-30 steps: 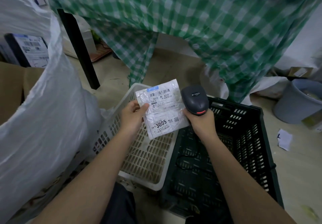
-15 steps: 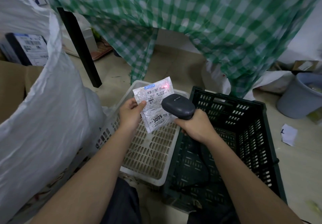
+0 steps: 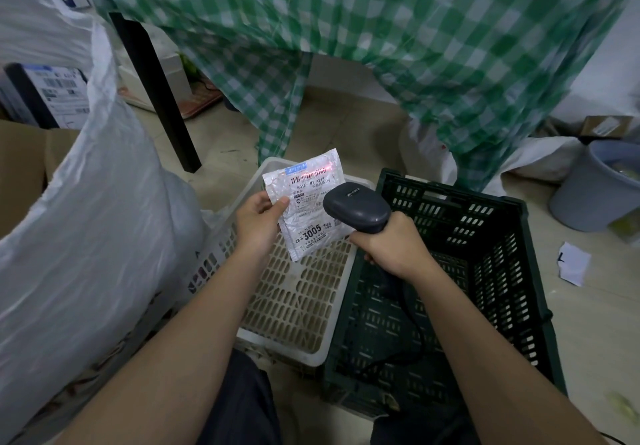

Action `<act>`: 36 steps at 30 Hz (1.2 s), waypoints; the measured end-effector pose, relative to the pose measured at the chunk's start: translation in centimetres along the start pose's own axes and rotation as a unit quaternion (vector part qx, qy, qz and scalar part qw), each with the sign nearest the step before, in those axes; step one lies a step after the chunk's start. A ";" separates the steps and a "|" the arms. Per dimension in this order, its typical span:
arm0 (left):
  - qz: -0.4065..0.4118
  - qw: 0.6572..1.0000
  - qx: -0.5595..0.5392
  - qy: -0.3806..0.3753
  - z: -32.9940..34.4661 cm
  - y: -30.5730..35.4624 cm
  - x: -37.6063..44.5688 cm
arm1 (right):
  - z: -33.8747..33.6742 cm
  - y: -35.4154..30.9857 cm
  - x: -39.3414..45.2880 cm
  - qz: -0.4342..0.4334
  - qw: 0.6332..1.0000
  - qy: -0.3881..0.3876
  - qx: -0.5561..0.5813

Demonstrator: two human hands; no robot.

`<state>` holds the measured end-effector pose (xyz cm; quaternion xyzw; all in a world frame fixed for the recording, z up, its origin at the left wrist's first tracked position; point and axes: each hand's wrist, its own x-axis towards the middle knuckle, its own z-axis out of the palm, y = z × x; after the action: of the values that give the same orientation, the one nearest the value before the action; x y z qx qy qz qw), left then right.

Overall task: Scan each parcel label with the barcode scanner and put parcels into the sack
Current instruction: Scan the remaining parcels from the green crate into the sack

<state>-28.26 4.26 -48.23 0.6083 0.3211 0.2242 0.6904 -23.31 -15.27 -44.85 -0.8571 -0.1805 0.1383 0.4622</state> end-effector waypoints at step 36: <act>0.299 0.923 -0.001 0.241 -26.1 24.3 -13.7 | 6.8 -27.5 -6.6 -0.139 0.974 0.094 0.150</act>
<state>-54.47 16.69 -23.42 0.6028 0.2809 0.5604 0.4936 -36.95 0.87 -24.82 -0.7538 -0.2308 0.0167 0.6150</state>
